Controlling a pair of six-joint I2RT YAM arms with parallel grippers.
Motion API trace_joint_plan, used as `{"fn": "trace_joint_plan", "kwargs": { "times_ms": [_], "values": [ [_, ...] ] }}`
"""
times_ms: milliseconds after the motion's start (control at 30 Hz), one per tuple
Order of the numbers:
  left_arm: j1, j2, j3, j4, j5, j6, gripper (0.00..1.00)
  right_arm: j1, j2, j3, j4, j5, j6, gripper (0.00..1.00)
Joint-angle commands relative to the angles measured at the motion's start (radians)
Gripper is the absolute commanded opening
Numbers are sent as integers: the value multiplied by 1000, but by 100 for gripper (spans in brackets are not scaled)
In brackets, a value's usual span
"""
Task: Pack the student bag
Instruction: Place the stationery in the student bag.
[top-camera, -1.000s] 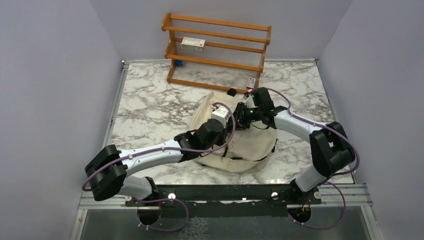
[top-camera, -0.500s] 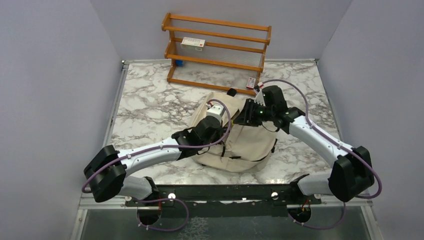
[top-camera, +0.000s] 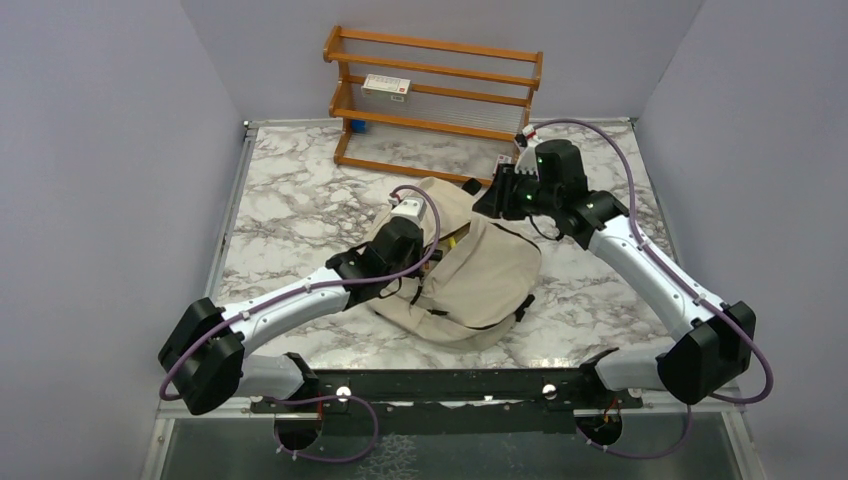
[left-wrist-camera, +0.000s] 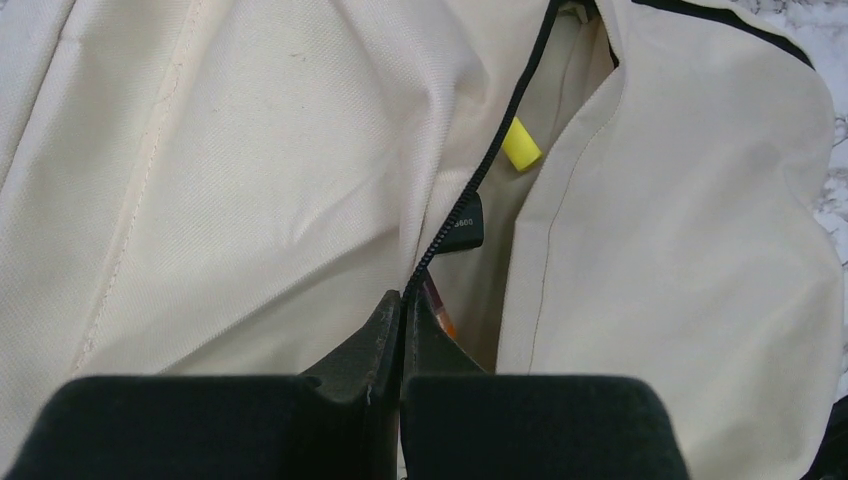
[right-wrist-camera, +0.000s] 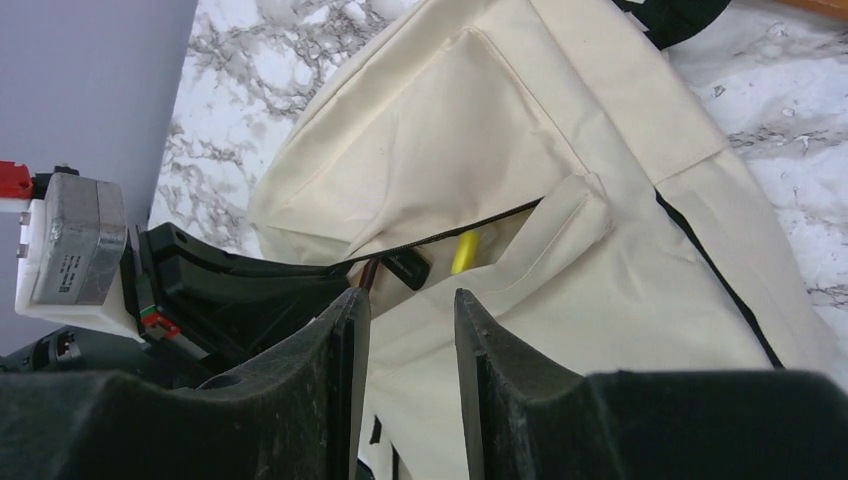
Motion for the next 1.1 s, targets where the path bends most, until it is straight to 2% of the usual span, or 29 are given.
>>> {"fn": "trace_joint_plan", "kwargs": {
  "times_ms": [0, 167, 333, 400, 533, 667, 767, 933, 1067],
  "values": [
    [5, 1, 22, -48, 9, 24, 0, 7, -8, -10, 19, 25, -44, 41],
    [12, 11, 44, -71, -16, 37, 0, 7, -52, -55, 3, 48, -71, 42],
    [13, 42, 84, -91, 24, 39, 2, 6, -127, -146, -13, 67, -66, 44],
    [15, 46, 85, -72, 64, 28, 9, 5, -161, -195, -9, 70, -51, 48],
    [14, 53, 68, -4, 154, 11, 22, 6, -209, -281, 5, 46, -26, 50],
    [14, 50, 45, 62, 242, 1, 44, 5, -254, -346, 51, -40, -18, 54],
    [15, 35, 35, 88, 292, 9, 54, 5, -294, -401, 107, -92, -15, 60],
    [23, -59, 13, 64, 265, 20, 68, 7, -345, -456, 200, -142, 11, 58],
    [79, -207, -60, 60, 237, -10, 78, 53, -335, -443, 246, -122, 6, 56]
  ]
}}
